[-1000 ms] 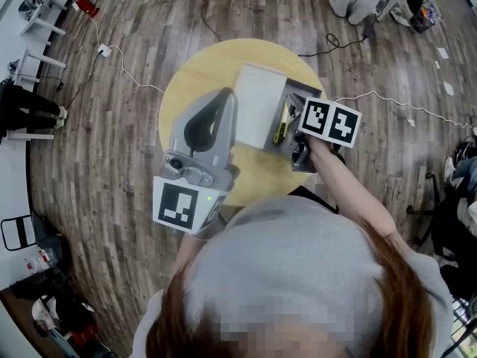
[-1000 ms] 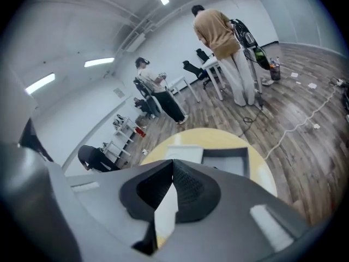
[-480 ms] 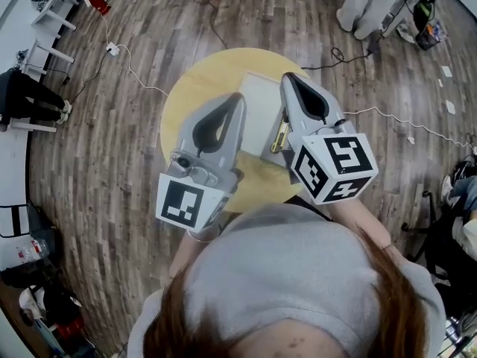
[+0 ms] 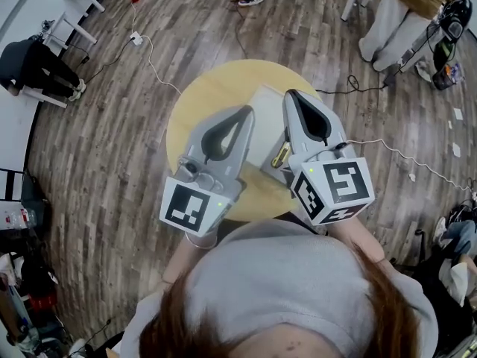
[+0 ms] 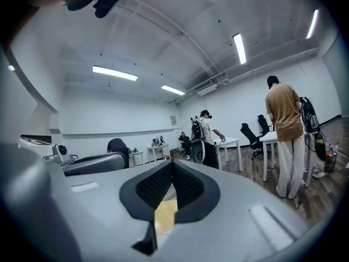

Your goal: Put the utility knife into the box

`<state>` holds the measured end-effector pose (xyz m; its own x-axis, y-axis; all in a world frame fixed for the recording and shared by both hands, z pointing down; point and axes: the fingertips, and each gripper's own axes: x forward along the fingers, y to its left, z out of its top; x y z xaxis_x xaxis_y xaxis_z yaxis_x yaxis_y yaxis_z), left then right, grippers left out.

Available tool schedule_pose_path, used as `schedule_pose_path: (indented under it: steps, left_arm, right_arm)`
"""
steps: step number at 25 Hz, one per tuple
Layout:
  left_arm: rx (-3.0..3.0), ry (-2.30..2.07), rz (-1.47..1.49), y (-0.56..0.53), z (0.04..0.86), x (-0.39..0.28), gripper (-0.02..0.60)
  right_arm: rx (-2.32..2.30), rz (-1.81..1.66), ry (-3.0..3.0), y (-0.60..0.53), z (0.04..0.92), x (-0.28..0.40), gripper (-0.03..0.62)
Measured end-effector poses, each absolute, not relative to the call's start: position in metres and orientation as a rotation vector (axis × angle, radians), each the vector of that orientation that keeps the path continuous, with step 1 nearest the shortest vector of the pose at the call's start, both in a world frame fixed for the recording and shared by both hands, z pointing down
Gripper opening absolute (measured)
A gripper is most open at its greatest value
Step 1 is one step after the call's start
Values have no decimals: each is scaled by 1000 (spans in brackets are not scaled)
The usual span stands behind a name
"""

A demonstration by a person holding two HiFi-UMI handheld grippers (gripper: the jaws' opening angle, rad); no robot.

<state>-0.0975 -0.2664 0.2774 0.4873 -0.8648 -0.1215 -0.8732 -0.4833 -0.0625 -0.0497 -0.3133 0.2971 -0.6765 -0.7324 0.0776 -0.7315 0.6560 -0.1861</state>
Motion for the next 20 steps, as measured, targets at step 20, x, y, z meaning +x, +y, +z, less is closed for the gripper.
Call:
schedule_pose_path:
  steps: [20]
  left_arm:
    - [-2533,1550,135,-169,266,-90,3]
  right_arm:
    - [-1172,-267,2860,-220,281,-35,-3]
